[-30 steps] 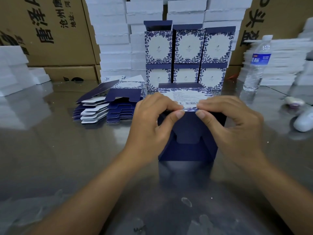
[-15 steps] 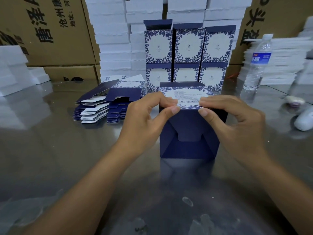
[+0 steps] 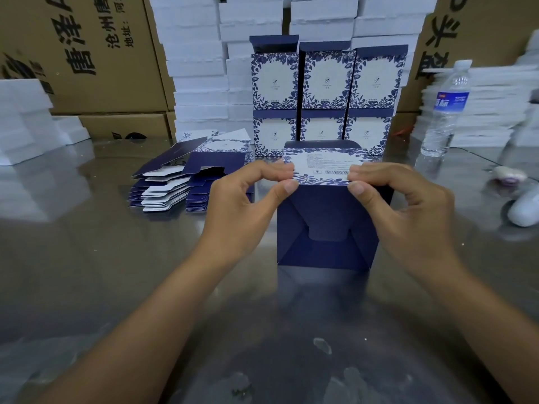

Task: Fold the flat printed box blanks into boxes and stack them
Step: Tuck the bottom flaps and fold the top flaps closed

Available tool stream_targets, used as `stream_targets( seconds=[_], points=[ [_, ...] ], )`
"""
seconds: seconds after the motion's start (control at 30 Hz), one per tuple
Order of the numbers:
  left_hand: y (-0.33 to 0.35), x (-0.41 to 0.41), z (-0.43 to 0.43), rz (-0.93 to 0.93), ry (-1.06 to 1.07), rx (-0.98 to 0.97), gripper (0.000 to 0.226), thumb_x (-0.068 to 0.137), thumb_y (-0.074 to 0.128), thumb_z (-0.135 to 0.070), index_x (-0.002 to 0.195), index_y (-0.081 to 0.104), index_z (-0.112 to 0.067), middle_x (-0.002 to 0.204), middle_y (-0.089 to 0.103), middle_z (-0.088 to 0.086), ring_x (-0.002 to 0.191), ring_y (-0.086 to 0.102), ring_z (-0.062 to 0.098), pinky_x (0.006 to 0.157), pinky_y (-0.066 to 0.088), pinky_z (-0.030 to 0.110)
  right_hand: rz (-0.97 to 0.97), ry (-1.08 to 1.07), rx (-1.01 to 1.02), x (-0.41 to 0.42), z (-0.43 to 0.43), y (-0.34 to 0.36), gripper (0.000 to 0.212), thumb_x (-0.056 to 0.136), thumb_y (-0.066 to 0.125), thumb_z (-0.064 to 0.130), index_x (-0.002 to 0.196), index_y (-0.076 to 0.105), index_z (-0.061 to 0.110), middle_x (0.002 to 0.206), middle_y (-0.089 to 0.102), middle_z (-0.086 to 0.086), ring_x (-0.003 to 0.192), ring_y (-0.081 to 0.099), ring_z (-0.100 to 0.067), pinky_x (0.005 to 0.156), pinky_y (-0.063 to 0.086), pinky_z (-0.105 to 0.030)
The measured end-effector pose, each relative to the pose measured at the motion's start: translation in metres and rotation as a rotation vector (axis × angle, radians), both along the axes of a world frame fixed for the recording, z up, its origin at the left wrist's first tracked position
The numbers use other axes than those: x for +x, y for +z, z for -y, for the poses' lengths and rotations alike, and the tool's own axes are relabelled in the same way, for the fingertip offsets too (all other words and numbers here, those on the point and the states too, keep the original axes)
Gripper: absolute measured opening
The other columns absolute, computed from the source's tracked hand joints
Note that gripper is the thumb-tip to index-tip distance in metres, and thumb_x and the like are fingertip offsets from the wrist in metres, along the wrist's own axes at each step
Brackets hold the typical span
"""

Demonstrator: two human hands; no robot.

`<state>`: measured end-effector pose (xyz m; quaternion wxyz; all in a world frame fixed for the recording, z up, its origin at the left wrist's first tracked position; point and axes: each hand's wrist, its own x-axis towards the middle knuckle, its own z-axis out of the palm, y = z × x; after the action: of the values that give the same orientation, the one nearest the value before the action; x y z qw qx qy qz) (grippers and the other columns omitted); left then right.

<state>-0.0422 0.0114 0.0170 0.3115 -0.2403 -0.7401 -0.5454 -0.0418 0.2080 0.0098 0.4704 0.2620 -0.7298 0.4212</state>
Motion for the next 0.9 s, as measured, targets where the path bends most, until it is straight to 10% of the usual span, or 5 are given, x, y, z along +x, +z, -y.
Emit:
stream_targets(
  seconds=[0.37,0.67,0.9],
  points=[
    [-0.002,-0.005,0.001,-0.02,0.014,-0.016,0.009,0.087,0.065,-0.014,0.082,0.067,-0.021,0.094,0.066,-0.023,0.1,0.063,-0.006,0.092,0.045,0.014,0.066,-0.042,-0.064,0.002,0.001,0.0,0.006,0.085,0.062,0.027,0.091,0.065,0.03,0.096,0.061,0.021,0.101,0.065,-0.013,0.095,0.044,-0.056],
    [-0.004,-0.006,0.001,-0.023,0.046,-0.022,0.011,0.091,0.06,-0.019,0.084,0.066,-0.026,0.097,0.064,-0.027,0.102,0.06,-0.009,0.092,0.043,0.012,0.19,0.102,-0.16,-0.006,-0.004,-0.005,0.015,0.09,0.053,0.04,0.101,0.064,0.037,0.108,0.063,0.02,0.111,0.059,0.0,0.098,0.043,-0.018],
    [-0.004,-0.008,0.002,-0.005,0.05,-0.009,0.011,0.092,0.06,-0.018,0.084,0.067,-0.022,0.097,0.064,-0.026,0.101,0.06,-0.009,0.091,0.042,0.011,0.263,0.13,-0.214,-0.012,-0.002,-0.011,0.015,0.089,0.051,0.045,0.094,0.065,0.044,0.115,0.061,0.022,0.116,0.055,0.002,0.099,0.041,-0.017]
  ],
)
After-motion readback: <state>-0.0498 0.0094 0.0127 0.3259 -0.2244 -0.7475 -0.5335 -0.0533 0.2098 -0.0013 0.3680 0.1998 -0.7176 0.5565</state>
